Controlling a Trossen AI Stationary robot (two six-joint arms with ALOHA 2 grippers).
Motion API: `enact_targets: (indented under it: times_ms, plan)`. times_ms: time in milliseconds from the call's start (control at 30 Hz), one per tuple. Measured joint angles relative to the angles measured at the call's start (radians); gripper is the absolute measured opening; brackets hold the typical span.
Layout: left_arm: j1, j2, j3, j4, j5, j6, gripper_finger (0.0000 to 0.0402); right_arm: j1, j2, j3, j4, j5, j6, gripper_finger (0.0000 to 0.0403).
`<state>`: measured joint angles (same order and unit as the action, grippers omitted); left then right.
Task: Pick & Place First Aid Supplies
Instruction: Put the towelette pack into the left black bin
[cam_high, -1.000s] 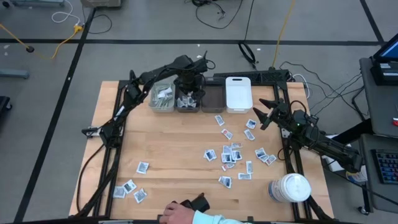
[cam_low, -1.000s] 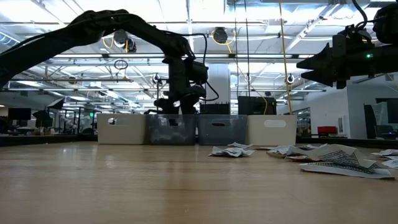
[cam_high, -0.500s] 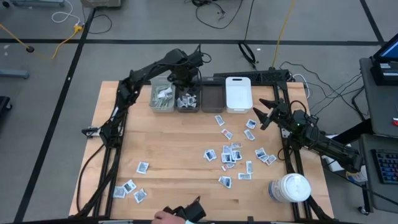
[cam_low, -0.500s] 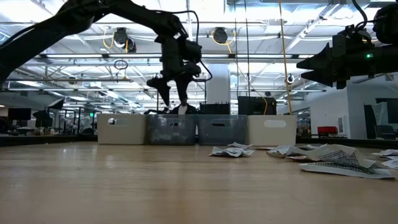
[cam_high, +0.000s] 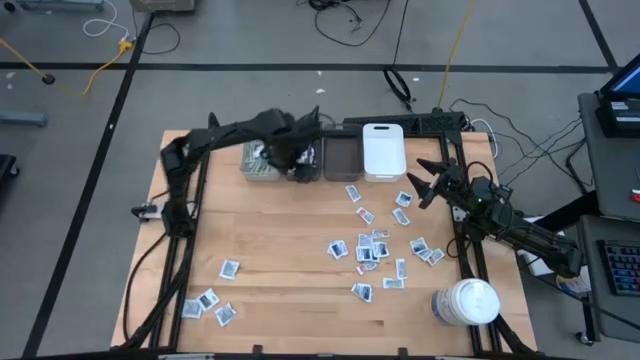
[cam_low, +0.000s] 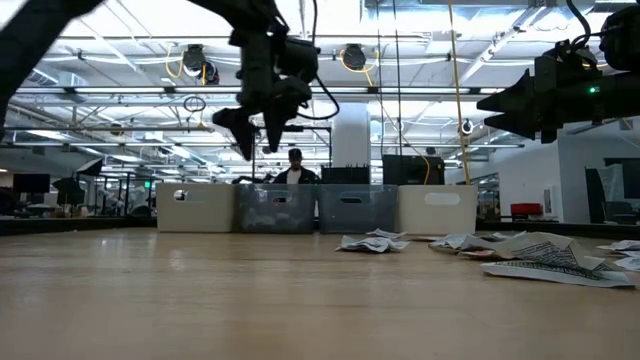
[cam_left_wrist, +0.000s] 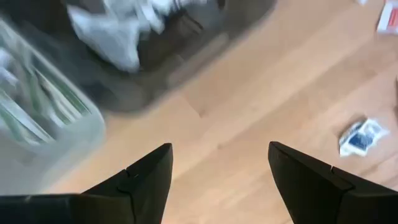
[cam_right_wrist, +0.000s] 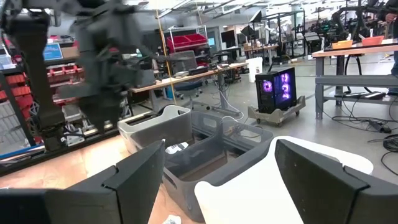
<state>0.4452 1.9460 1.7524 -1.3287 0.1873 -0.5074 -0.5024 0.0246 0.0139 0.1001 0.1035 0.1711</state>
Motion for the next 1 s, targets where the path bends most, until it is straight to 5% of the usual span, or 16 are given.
enact_targets:
  times_ms: [467, 1000]
  plan:
    - [-0.284, -0.387, -0.581, 0.112, 0.015, -0.331, 0.0271, 0.000, 0.000, 0.000, 0.000, 0.000, 0.000, 0.0297]
    - [-0.678, -0.603, -0.861, 0.153, 0.073, -0.827, 0.0271, 0.000, 0.000, 0.000, 0.000, 0.000, 0.000, 0.0297]
